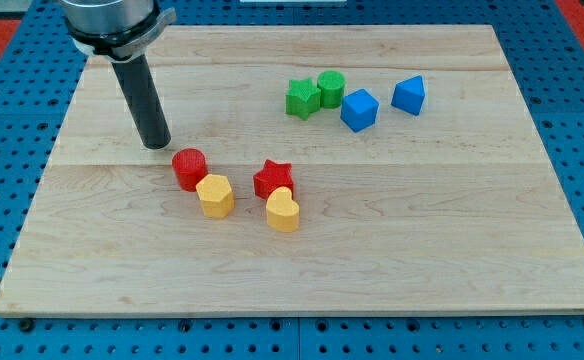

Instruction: Move the red circle closer to red star

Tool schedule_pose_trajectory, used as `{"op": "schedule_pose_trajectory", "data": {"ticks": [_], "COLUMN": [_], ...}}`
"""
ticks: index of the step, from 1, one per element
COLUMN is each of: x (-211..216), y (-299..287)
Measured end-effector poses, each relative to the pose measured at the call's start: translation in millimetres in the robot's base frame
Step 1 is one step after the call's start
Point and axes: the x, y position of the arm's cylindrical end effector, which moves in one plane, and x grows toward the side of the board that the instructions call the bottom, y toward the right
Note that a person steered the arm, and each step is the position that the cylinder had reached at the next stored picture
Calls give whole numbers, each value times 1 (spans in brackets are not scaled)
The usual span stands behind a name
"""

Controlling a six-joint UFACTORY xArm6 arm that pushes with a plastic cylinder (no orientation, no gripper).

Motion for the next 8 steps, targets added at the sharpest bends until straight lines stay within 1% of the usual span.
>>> {"op": "schedule_pose_trajectory", "data": {"ticks": [1,2,3,4,5,6,8], "x": [19,21,39,44,44,35,12], "y": [0,0,24,37,37,38,117]}}
